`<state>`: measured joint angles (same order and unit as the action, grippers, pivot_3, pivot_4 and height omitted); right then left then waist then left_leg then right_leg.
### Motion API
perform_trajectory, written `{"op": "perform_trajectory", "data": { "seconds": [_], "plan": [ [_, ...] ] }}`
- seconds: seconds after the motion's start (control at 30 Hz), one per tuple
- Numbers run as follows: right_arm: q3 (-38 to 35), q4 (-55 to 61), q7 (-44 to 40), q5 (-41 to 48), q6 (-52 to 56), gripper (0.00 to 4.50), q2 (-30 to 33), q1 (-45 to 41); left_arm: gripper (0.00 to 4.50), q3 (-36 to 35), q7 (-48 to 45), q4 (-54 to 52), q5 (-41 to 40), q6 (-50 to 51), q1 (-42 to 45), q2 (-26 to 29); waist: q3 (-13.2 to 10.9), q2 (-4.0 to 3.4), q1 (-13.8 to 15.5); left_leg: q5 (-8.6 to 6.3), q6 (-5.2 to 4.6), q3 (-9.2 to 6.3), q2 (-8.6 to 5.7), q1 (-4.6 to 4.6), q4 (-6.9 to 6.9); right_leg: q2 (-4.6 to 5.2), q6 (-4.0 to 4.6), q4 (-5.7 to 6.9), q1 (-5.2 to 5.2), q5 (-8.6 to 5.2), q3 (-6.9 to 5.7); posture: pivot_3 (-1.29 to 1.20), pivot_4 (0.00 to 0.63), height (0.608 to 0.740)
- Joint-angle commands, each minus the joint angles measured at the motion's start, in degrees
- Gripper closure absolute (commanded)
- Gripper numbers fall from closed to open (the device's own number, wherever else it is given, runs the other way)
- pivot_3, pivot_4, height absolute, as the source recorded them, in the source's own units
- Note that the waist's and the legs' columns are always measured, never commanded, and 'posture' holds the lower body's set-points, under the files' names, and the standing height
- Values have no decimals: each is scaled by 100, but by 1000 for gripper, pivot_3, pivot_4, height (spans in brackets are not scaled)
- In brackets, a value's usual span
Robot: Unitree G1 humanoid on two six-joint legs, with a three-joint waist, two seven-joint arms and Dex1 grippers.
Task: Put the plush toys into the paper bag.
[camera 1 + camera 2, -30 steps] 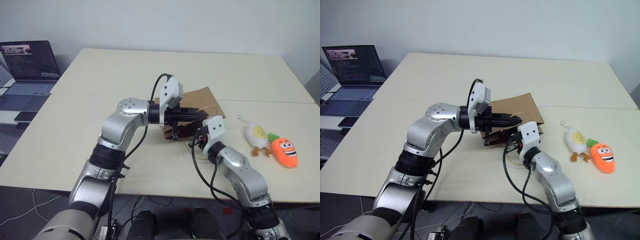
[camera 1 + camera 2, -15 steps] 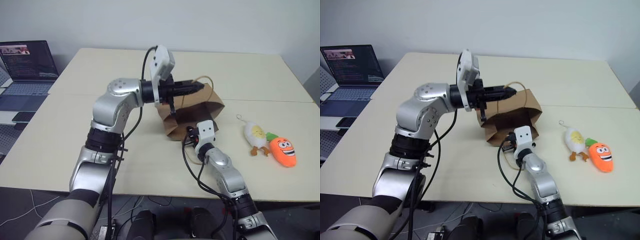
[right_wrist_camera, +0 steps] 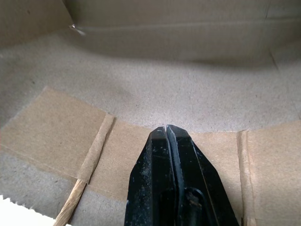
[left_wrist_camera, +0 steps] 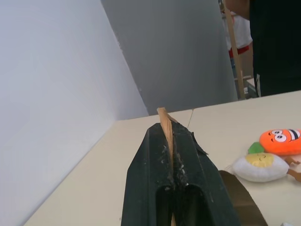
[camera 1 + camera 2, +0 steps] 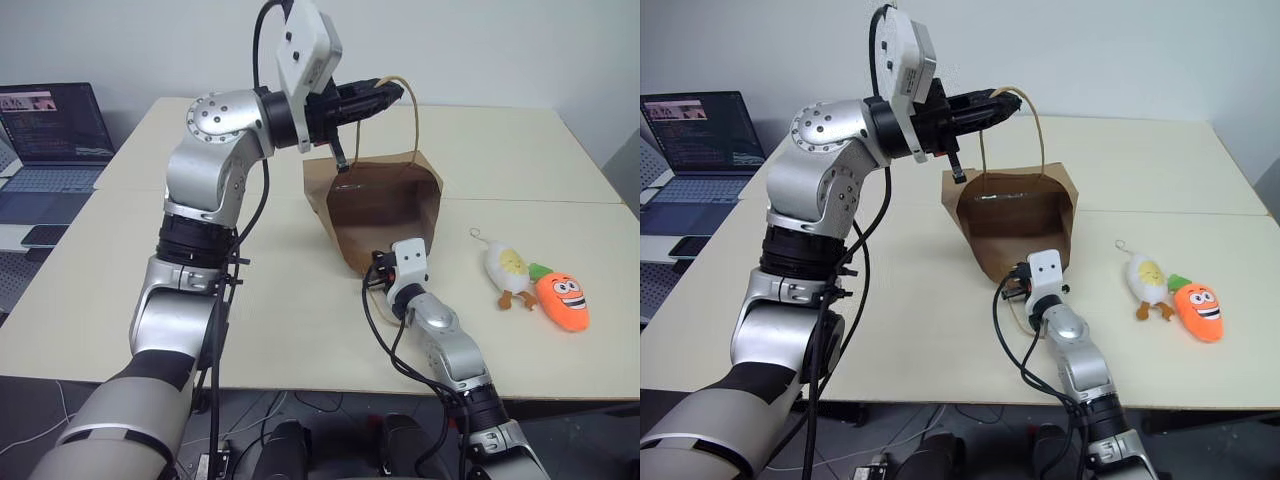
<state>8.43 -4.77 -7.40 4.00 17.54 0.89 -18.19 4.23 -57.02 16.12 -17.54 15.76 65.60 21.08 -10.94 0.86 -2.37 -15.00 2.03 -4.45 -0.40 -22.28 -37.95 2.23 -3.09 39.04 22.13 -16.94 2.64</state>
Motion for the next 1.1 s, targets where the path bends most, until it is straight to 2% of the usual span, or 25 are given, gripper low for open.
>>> {"op": "perform_trajectory", "data": {
  "seconds": [0.03, 0.23, 0.4, 0.5, 0.57, 0.7, 0.87, 0.97, 1.1],
  "plan": [
    [-30, 39, -90, 20, 155, 4473, -3, -23, 4500, 125, -50, -331, 103, -132, -223, 19, 0, 0, -15, 0, 0, 0, 0, 0, 0, 0, 0, 1, 0, 0, 0, 0, 150, 740],
    [-143, 772, -517, 220, 720, 4473, 299, -196, 4500, 224, 27, -676, -16, 119, -585, -149, 0, -1, -15, 1, 0, -7, 0, -23, -2, 0, 0, 1, 16, 0, -3, 0, 150, 740],
    [-152, 1671, -907, 372, 1361, 2894, 800, -217, 4500, 169, 98, -815, -115, 253, -683, -304, 0, -1, 8, 1, 1, -17, -5, -36, -2, 0, 0, -5, 18, 0, -2, 0, 150, 740],
    [-270, 2607, -1265, 731, 2140, 1739, 1241, -141, 4500, 194, 77, -905, -154, 327, -751, -335, -1, -1, 15, 1, 0, -21, -4, -37, -1, -1, 0, -4, 19, 0, -6, 0, 150, 740],
    [-618, 3392, -1663, 1288, 2876, 1103, 1739, -110, 4500, 175, 89, -957, -228, 402, -788, -408, -3, -4, 37, 0, 0, -22, -5, -40, -2, -2, 0, -6, 19, 0, -8, 0, 150, 740],
    [-1713, 4302, -2257, 2543, 4047, 1103, 2626, -144, 4500, 163, 152, -1063, -309, 495, -845, -518, -2, -3, 61, 0, 0, -32, -5, -52, -5, 0, 0, -12, 16, 0, -6, 0, 150, 740],
    [-3384, 4417, -2893, 3843, 4783, 1103, 3809, -177, 4500, 122, 243, -1205, -501, 679, -929, -655, -2, -3, 77, 0, -1, -26, -6, -56, -8, 3, 0, -16, 13, 0, -4, 0, 150, 740],
    [-3734, 4208, -2943, 3605, 4490, 1103, 4357, 192, 4500, 94, 301, -1368, -695, 908, -1004, -739, -2, -3, 80, 0, -2, -18, -6, -54, -8, 1, 0, -18, 11, 0, -7, 0, 150, 740],
    [-3368, 3692, -2647, 2602, 3599, 1103, 4731, 750, 4500, 149, 346, -1592, -892, 1183, -1162, -810, -2, -2, 58, 0, -2, -8, -7, -53, -7, -1, 0, -18, 12, 0, -1, 0, 150, 740]
  ]
}}
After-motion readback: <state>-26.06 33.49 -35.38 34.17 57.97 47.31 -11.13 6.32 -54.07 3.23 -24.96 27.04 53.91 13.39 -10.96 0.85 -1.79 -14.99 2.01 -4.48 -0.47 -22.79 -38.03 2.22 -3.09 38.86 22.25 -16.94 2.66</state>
